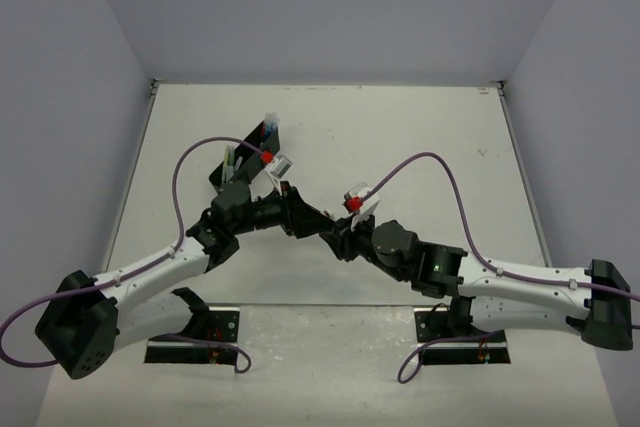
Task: Sort the stationery into containers
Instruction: Place the stapler in the storage box.
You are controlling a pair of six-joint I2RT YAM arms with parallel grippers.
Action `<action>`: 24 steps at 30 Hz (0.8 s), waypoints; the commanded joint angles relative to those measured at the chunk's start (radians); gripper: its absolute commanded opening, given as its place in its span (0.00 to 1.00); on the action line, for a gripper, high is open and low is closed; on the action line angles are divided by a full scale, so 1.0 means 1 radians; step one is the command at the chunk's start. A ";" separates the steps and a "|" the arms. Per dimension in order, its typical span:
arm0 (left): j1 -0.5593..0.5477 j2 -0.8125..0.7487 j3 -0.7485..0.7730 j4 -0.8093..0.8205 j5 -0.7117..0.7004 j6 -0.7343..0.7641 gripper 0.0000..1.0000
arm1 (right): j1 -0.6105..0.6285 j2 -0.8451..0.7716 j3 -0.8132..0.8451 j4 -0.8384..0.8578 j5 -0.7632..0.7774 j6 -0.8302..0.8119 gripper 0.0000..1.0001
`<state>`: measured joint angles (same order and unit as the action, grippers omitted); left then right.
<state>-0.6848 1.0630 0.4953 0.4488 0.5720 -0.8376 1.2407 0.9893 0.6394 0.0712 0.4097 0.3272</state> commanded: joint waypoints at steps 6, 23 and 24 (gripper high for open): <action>-0.013 0.009 0.069 0.040 -0.007 0.050 0.00 | 0.002 -0.034 -0.016 0.101 0.010 -0.028 0.06; 0.255 0.253 0.515 -0.231 -0.514 1.064 0.00 | -0.118 -0.210 -0.147 -0.066 0.154 0.187 0.93; 0.282 0.279 0.539 -0.237 -0.478 1.089 0.00 | -0.119 -0.219 -0.146 -0.068 0.155 0.184 0.93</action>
<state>-0.5067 1.2527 0.9233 0.1797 0.0928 -0.0499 1.1376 0.8279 0.4983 -0.0026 0.5727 0.4667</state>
